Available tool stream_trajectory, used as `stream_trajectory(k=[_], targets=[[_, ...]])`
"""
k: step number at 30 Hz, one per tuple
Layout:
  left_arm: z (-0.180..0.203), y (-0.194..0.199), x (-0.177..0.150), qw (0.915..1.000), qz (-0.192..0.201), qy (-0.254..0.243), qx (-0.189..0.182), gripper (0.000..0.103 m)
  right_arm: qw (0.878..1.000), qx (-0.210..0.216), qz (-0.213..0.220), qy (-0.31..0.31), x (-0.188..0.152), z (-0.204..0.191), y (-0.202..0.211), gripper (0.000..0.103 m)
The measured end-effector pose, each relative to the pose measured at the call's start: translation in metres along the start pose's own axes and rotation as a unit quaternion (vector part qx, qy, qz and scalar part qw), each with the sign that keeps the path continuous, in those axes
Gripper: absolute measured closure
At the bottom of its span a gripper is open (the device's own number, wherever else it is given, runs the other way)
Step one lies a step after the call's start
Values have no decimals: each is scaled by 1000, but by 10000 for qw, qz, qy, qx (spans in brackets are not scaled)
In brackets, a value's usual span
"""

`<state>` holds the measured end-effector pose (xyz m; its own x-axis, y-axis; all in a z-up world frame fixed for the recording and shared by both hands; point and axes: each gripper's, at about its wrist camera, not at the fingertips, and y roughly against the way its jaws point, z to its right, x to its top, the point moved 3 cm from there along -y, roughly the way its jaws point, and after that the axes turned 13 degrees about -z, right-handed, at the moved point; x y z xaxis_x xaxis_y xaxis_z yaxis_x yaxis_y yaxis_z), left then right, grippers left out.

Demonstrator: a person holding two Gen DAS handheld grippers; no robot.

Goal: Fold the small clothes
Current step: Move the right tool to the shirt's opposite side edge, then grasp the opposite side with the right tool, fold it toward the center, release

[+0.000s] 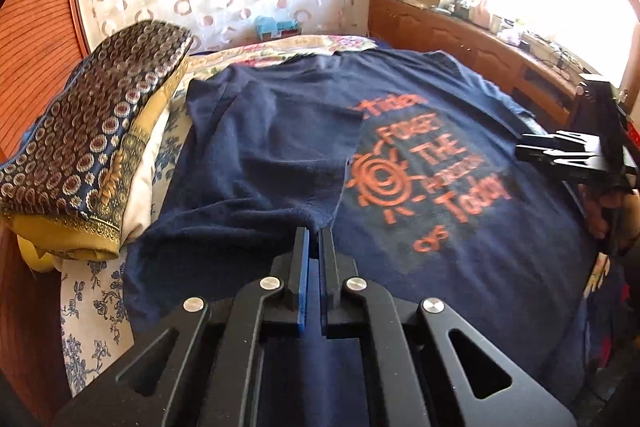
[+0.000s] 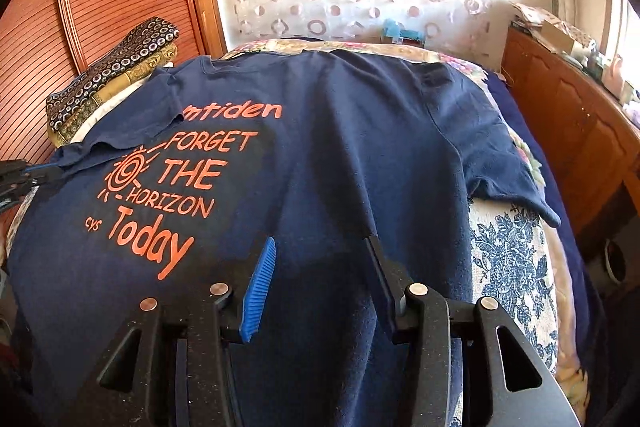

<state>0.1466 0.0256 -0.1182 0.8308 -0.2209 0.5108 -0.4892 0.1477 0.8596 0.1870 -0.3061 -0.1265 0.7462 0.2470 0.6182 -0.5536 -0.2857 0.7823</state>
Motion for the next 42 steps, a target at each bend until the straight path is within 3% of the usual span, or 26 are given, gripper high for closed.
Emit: stream_trajectory(k=[6, 10, 13, 15, 17, 18, 25, 34, 42], targets=[[26, 13, 5, 9997, 94, -213, -70, 98, 9999, 111, 23, -93, 4, 8, -4, 56], [43, 13, 12, 9991, 197, -357, -139, 77, 9999, 110, 1, -97, 9, 15, -9, 56], [54, 6, 19, 9987, 234, -366, -265, 55, 9999, 131, 6, -106, 10, 17, -9, 56], [64, -3, 25, 9982, 159, -420, -396, 53, 9998, 165, 14, -135, 11, 19, -9, 56], [71, -12, 29, 9977, 122, -457, -485, 29, 9997, 181, 36, -177, 11, 20, -9, 56], [76, -17, 31, 9973, 93, -497, -529, 26, 9996, 183, 52, -188, 11, 20, -9, 56], [105, -50, 46, 9949, -199, -810, -569, 25, 9991, -33, 247, -353, 8, 45, 9, 56], [131, -74, 60, 9917, -449, -1007, -660, 25, 9929, -455, 171, -1083, 22, 139, 11, 56], [139, -83, 64, 9918, -445, -1085, -515, 24, 9842, -118, -117, -1761, 42, 185, -19, 56]])
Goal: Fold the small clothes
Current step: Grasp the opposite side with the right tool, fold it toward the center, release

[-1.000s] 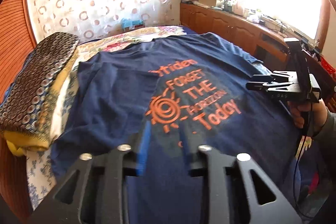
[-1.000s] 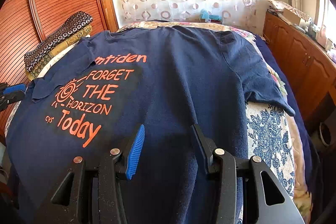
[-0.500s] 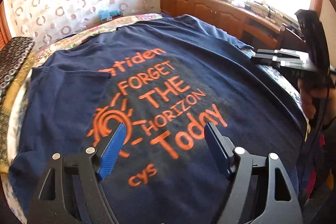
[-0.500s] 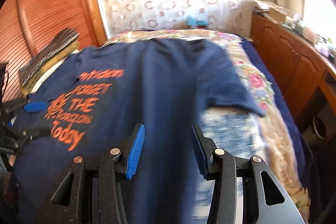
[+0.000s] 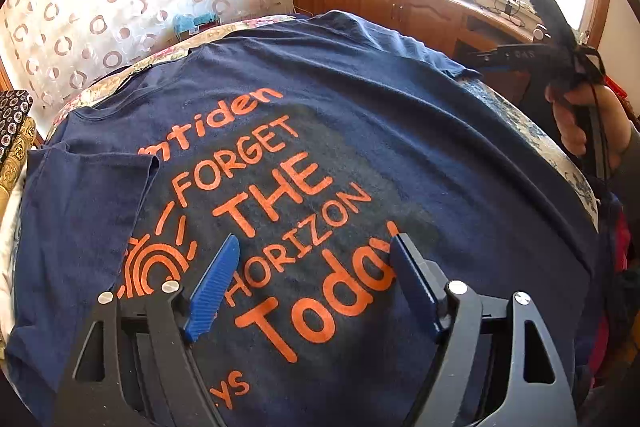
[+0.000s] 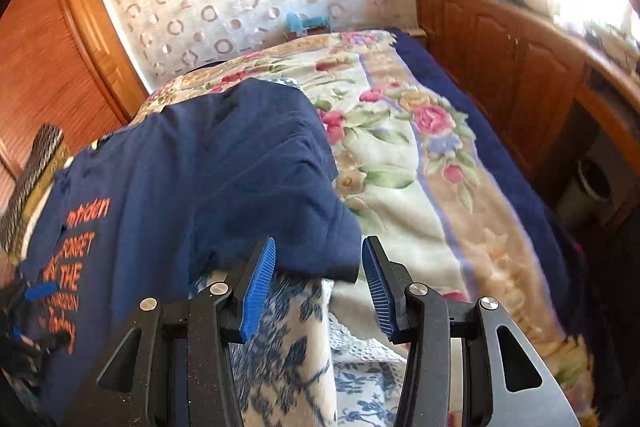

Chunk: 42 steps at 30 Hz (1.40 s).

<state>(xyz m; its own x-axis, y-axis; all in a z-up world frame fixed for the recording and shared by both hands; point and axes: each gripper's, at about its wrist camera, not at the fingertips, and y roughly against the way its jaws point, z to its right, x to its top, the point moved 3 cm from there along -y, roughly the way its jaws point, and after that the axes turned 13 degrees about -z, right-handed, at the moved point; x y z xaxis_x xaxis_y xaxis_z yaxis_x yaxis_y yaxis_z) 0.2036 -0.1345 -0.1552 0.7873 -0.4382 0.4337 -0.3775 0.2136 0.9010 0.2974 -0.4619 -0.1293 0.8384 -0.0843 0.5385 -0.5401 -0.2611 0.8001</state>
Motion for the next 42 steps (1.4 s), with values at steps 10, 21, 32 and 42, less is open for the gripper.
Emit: stream_trajectory(k=[10, 21, 32, 42], targets=[[2, -1, 1, 10000, -17, -22, 14, 21, 9954, 470, -303, -778, 21, 24, -22, 47], [1, -2, 1, 10000, -18, -32, 35, 21, 9949, 755, -346, -576, 21, 21, -17, 86], [1, 1, -1, 10000, 19, -13, 40, 21, 9911, 513, 675, 1030, 35, -67, 45, 92], [-15, 61, -24, 9969, 748, 239, -11, 21, 9767, 688, 58, 2030, -14, -124, 14, 75]])
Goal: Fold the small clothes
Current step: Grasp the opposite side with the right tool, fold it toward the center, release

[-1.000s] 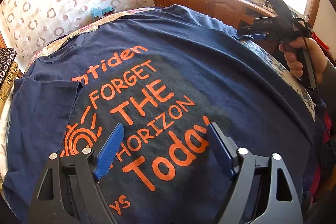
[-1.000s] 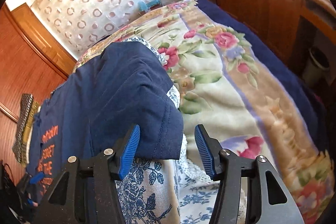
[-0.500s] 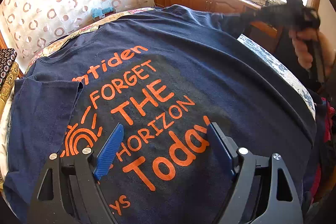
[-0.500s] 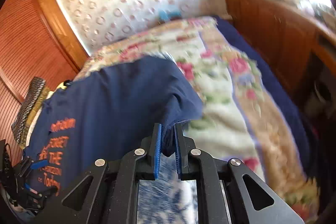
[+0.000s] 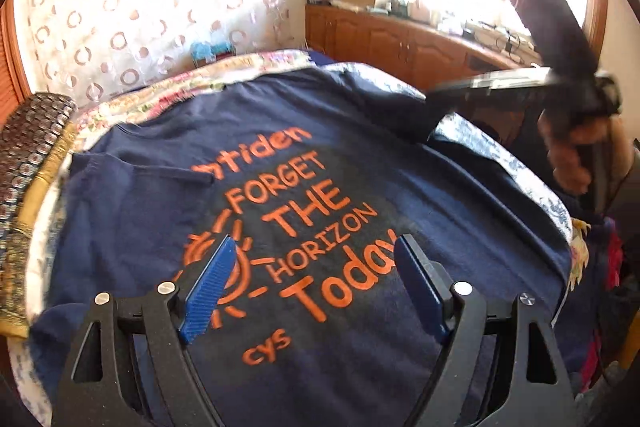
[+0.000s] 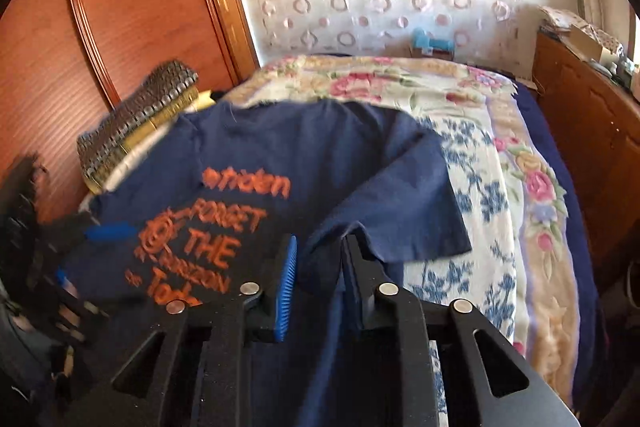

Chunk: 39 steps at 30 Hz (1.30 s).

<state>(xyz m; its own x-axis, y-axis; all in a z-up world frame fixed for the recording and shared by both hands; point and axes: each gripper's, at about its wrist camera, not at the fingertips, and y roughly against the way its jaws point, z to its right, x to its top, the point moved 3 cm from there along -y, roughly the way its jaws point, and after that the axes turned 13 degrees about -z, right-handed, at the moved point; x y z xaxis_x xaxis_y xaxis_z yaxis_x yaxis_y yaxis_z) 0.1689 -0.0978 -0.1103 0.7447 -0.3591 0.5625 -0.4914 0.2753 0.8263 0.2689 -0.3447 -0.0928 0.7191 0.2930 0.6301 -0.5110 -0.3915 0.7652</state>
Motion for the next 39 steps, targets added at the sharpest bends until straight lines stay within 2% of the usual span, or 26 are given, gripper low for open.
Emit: stream_trajectory(k=[4, 6, 9, 14, 18, 20, 22, 23, 24, 25, 26, 28, 31, 35, 39], targets=[[0, 17, -6, 9998, 167, 17, 44, 21, 9987, -232, 206, -403, -2, 24, 1, 62], [-3, 21, -7, 9997, 230, 41, 34, 21, 9966, -512, 263, -588, -1, 30, 3, 62], [-3, 25, -6, 9995, 304, 73, 19, 21, 9911, -934, 53, -943, 1, 52, -14, 62], [-5, 24, -6, 9994, 320, 104, 39, 21, 9864, -961, -234, -1316, 8, 70, -46, 62], [-9, 25, -8, 9993, 323, 150, 54, 21, 9862, -901, -311, -1356, 19, 74, -60, 62], [-11, 26, -10, 9993, 334, 181, 63, 21, 9862, -1036, -352, -1240, 26, 75, -66, 62], [-14, 27, -12, 9992, 332, 216, 62, 21, 9851, -1305, -465, -1015, 33, 69, -71, 62], [-16, 27, -13, 9991, 331, 239, 63, 21, 9854, -1337, -481, -933, 35, 68, -74, 68], [-17, 28, -14, 9991, 334, 258, 61, 21, 9869, -1270, -492, -869, 37, 67, -75, 83], [-18, 28, -14, 9990, 344, 275, 54, 21, 9887, -1167, -516, -787, 39, 62, -77, 93], [-19, 29, -15, 9989, 358, 298, 43, 21, 9886, -1232, -541, -676, 43, 55, -79, 98], [-22, 31, -16, 9987, 374, 331, 50, 21, 9905, -1160, -547, -501, 50, 43, -78, 99], [-28, 34, -19, 9983, 416, 393, 62, 21, 9955, -869, -251, -277, 68, 22, -62, 99], [-38, 38, -21, 9975, 468, 530, 74, 21, 9984, -509, 161, 210, 102, -27, -41, 99], [-49, 41, -26, 9965, 487, 663, 111, 21, 9974, -224, 239, 645, 130, -75, -43, 99]])
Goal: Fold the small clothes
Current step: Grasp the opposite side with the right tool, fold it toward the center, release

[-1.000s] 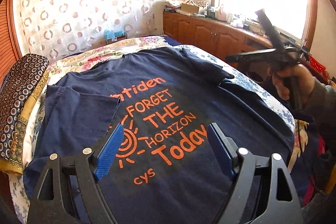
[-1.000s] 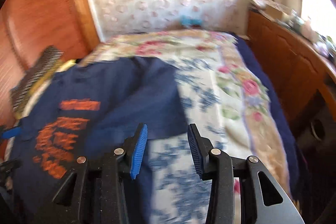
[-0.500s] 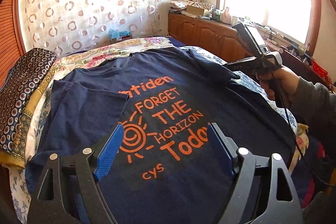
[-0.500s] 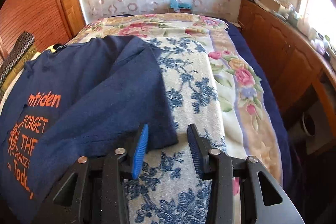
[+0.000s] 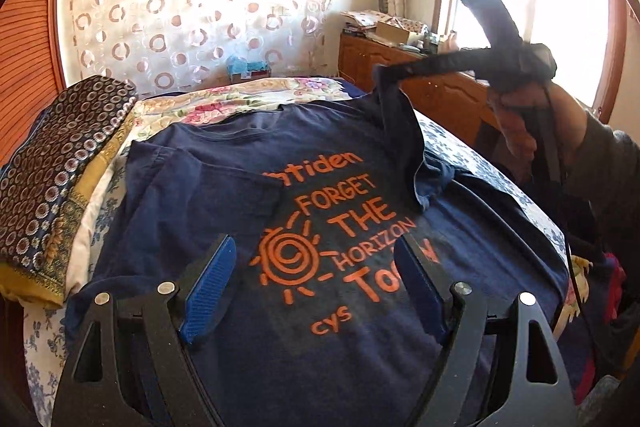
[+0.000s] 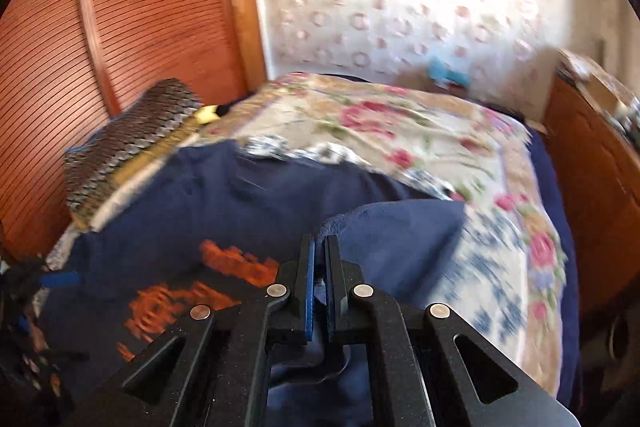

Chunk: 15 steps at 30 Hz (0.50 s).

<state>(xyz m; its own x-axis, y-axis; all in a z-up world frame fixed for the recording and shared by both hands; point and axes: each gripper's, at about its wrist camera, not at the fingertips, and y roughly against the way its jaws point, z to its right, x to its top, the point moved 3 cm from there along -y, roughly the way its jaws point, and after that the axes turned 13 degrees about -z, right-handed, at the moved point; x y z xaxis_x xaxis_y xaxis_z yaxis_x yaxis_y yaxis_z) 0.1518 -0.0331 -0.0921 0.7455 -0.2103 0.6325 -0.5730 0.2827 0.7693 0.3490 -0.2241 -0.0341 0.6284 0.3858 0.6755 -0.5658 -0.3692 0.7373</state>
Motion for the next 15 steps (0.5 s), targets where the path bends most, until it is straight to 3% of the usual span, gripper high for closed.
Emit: stream_trajectory(k=[2, 4, 6, 15], targets=[[-6, 2, -3, 10000, -10, 49, 21, 21, 9996, 187, -78, 196, 13, -16, -11, 99], [-10, 3, -5, 10000, -23, 83, 48, 21, 9995, 31, -214, 246, 22, -24, -24, 75], [-15, 3, -7, 9999, -35, 123, 66, 21, 9995, -119, -270, 140, 25, -21, -34, 63], [-32, 2, -8, 9995, -3, 273, 139, 21, 9965, -590, -544, -229, 7, -4, -56, 61]])
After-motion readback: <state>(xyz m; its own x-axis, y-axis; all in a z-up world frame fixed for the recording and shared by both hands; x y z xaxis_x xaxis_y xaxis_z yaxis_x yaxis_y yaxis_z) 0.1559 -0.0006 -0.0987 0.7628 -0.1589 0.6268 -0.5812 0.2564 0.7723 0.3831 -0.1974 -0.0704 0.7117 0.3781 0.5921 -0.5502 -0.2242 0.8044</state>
